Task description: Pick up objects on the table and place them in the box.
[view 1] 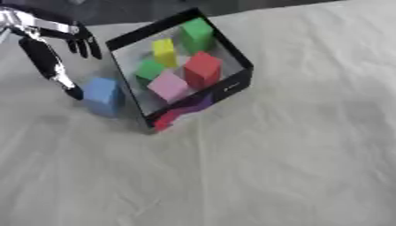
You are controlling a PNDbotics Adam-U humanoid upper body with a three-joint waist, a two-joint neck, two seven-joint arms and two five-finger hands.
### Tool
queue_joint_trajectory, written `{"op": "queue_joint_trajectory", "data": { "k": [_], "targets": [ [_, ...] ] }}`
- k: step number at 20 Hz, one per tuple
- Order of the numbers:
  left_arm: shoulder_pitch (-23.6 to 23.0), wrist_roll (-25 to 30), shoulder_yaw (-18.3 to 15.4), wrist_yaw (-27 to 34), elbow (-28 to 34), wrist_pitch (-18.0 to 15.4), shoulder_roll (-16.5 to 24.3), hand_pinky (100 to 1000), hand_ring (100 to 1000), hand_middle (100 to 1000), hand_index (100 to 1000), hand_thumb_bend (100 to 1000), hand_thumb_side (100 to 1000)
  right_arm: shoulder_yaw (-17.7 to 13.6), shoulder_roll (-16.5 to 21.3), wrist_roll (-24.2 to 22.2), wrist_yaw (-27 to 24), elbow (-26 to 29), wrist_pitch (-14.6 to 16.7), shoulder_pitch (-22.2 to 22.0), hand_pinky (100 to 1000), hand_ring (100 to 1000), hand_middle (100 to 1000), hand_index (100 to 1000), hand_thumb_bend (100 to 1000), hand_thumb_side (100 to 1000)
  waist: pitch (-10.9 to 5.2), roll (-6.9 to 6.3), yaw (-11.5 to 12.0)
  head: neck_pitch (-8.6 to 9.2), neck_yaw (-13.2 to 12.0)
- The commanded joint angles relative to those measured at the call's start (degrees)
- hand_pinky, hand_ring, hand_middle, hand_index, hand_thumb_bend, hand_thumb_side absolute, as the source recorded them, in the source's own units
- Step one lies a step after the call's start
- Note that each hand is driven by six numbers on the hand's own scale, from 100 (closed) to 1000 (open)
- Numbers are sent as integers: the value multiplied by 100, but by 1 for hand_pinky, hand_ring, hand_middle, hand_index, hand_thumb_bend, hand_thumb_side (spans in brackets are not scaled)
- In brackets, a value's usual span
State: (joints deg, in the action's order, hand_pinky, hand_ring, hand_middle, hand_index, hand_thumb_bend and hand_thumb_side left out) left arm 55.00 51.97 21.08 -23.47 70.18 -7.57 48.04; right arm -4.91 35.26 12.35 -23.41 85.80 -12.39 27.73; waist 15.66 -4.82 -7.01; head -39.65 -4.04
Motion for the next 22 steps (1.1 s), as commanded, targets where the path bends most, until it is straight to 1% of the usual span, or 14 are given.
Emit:
{"op": "queue_joint_trajectory", "data": {
  "k": [1,5,8,11,19,22],
  "targets": [
    [65,0,20,-35,6,-67,146,809,786,767,811,822,323,-46,156,-4,32,38,-2,77,733,788,677,778,239,561,-139,-52,1,50,-13],
    [48,0,93,-244,-37,-149,138,819,803,781,816,857,290,-50,145,-6,33,35,-2,67,733,788,676,778,241,561,-136,-62,-5,64,-34],
    [44,0,123,-533,-54,-244,137,827,816,793,823,889,263,-59,141,-5,39,28,1,46,733,788,676,778,241,562,-135,-66,-13,63,-43],
    [52,0,109,-809,-76,-337,98,830,821,801,834,903,264,-67,137,-5,38,21,5,28,733,788,676,778,241,564,-129,-68,-17,65,-49],
    [167,0,128,-1090,-308,-454,-192,831,827,809,853,918,253,-75,104,-20,47,5,9,21,734,788,676,778,240,567,-114,-59,-33,71,-70],
    [213,0,128,-1261,-463,-501,-300,836,835,818,858,945,247,-81,95,-20,46,0,12,16,734,788,674,778,239,568,-105,-56,-43,70,-81]
  ]
}}
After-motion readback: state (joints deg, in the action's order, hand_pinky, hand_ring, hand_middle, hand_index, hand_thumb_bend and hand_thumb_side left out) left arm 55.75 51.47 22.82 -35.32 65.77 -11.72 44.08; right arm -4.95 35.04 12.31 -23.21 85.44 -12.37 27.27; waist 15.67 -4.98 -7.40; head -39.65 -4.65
